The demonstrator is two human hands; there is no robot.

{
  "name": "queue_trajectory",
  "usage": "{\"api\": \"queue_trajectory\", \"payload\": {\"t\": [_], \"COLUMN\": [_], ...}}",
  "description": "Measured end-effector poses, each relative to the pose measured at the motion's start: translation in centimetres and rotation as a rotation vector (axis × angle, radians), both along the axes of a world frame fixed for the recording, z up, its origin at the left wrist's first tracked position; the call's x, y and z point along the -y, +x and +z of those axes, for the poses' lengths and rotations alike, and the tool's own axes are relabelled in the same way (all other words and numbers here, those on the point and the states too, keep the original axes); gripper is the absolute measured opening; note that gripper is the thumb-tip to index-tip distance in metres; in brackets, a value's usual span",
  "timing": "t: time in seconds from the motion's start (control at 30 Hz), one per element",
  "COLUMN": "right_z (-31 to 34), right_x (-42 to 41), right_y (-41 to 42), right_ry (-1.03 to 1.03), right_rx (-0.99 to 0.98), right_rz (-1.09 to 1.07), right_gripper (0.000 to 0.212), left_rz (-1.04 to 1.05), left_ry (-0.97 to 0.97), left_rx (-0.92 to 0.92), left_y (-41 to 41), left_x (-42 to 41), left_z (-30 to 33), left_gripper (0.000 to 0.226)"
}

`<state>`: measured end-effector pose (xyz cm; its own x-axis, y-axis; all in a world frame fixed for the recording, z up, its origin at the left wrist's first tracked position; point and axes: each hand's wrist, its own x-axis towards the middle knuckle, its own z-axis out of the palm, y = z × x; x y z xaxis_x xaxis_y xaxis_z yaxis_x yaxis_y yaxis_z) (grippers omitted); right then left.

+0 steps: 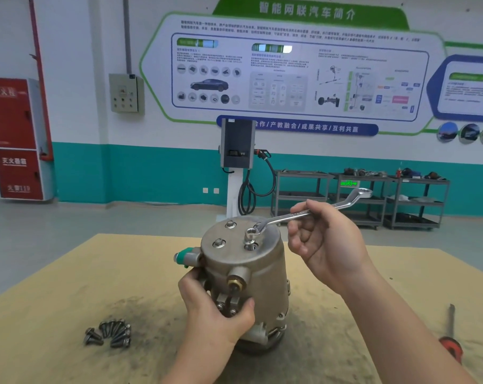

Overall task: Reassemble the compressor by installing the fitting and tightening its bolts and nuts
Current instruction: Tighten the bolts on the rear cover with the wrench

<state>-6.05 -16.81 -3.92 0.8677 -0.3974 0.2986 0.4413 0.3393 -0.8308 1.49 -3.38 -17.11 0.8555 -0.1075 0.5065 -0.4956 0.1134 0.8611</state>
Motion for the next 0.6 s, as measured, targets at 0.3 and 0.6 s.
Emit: {"api": "queue_trajectory", "payload": {"t": [0.3, 0.6], "right_z": [0.0, -2.4], "right_x": [0.6, 0.2], "right_y": [0.5, 0.9], "right_ry": [0.006, 0.202], "right_rx": [0.165, 0.478], "right_rz": [-0.172, -0.319], "right_gripper": [0.024, 0.023], "left_rz": [-0.086, -0.213], "left_ry": [0.008, 0.090], "left_rx": [0.035, 0.102], "left_y": [-0.4, 0.0], "left_x": [0.5, -0.4], "left_z": [-0.2, -0.3], "left_gripper": [0.084, 0.079]}}
